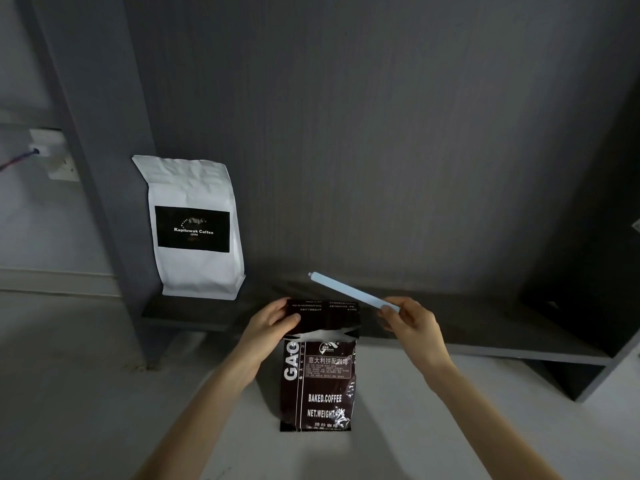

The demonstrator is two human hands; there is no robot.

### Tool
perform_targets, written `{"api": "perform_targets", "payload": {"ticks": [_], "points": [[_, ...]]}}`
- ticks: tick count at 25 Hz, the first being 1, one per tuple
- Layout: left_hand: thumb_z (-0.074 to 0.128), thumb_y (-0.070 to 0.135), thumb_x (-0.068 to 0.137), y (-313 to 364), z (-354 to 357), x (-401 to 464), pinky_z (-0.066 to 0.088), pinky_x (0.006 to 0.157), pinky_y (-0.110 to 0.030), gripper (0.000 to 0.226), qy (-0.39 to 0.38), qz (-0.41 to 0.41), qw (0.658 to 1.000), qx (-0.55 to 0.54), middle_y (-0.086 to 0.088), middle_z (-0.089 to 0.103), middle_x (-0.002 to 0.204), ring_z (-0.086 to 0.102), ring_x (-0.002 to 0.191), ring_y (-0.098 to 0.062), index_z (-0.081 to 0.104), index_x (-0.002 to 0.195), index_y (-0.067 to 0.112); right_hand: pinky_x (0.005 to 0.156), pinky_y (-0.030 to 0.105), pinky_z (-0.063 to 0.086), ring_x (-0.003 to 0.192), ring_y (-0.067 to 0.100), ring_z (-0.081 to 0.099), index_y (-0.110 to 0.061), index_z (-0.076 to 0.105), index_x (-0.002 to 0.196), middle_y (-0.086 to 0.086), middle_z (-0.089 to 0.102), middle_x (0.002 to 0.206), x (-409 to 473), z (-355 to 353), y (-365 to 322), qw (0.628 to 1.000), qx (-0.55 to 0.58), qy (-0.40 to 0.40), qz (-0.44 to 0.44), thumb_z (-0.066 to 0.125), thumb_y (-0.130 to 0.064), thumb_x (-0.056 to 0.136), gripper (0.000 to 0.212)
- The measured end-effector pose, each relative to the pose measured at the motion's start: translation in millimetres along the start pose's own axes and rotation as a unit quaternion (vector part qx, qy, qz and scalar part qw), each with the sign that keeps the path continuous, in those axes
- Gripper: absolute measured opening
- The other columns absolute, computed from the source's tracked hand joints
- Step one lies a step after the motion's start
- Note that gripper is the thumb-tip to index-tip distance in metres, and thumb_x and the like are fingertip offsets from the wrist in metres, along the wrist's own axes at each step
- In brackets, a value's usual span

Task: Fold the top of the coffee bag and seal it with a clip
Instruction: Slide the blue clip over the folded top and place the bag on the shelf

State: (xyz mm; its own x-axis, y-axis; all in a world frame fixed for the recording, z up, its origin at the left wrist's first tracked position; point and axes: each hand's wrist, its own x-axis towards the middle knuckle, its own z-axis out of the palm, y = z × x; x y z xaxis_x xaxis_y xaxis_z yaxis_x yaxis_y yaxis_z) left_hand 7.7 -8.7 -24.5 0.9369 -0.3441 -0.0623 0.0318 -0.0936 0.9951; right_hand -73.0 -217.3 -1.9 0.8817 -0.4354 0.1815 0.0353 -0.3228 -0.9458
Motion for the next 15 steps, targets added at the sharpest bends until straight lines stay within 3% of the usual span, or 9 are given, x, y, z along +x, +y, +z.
{"api": "perform_targets", "payload": {"ticks": [4, 7, 11, 15], "points": [[0.06, 0.011, 0.081, -3.3, 1.9, -4.7, 0.035, 0.087, -0.022, 0.042, 0.008, 0.02, 1.0, -0.016, 0.002, 0.053, 0.115, 0.049, 0.092, 0.006, 0.049, 0.121, 0.018, 0.078, 0.035, 0.048, 0.086, 0.028, 0.061, -0.034, 0.059, 0.076, 0.015, 0.063, 0.096, -6.4, 2.1, 8.0, 1.0, -0.027, -0.009, 0.0, 0.058, -0.014, 0.083, 0.021], [0.062, 0.012, 0.079, -7.0, 0.1, -11.4, 0.045, 0.081, -0.024, 0.036, -0.02, 0.017, 0.998, -0.059, 0.003, 0.062, 0.112, 0.06, 0.097, -0.005, 0.055, 0.11, 0.026, 0.062, 0.017, 0.046, 0.07, 0.021, 0.057, -0.039, 0.057, 0.075, 0.009, 0.061, 0.09, -11.9, 1.3, 9.0, 0.998, -0.049, -0.033, -0.016, 0.059, -0.014, 0.083, 0.026], [0.064, 0.013, 0.077, -12.8, -3.2, -19.0, 0.048, 0.085, -0.028, 0.034, -0.043, 0.029, 0.996, -0.074, 0.006, 0.067, 0.108, 0.063, 0.099, -0.01, 0.059, 0.105, 0.033, 0.076, 0.036, 0.052, 0.085, 0.032, 0.061, -0.041, 0.055, 0.08, 0.02, 0.064, 0.096, -19.7, 1.0, 6.8, 0.997, -0.052, -0.056, -0.023, 0.061, -0.016, 0.081, 0.025], [0.063, 0.011, 0.078, -23.0, 3.0, -26.7, 0.047, 0.083, -0.026, 0.029, -0.013, 0.033, 0.994, -0.107, 0.003, 0.068, 0.105, 0.063, 0.098, -0.011, 0.06, 0.098, 0.031, 0.06, 0.006, 0.044, 0.072, 0.01, 0.055, -0.043, 0.056, 0.081, 0.023, 0.063, 0.092, -25.6, 4.6, 8.3, 0.999, -0.01, -0.048, -0.003, 0.062, -0.017, 0.081, 0.027]]}}
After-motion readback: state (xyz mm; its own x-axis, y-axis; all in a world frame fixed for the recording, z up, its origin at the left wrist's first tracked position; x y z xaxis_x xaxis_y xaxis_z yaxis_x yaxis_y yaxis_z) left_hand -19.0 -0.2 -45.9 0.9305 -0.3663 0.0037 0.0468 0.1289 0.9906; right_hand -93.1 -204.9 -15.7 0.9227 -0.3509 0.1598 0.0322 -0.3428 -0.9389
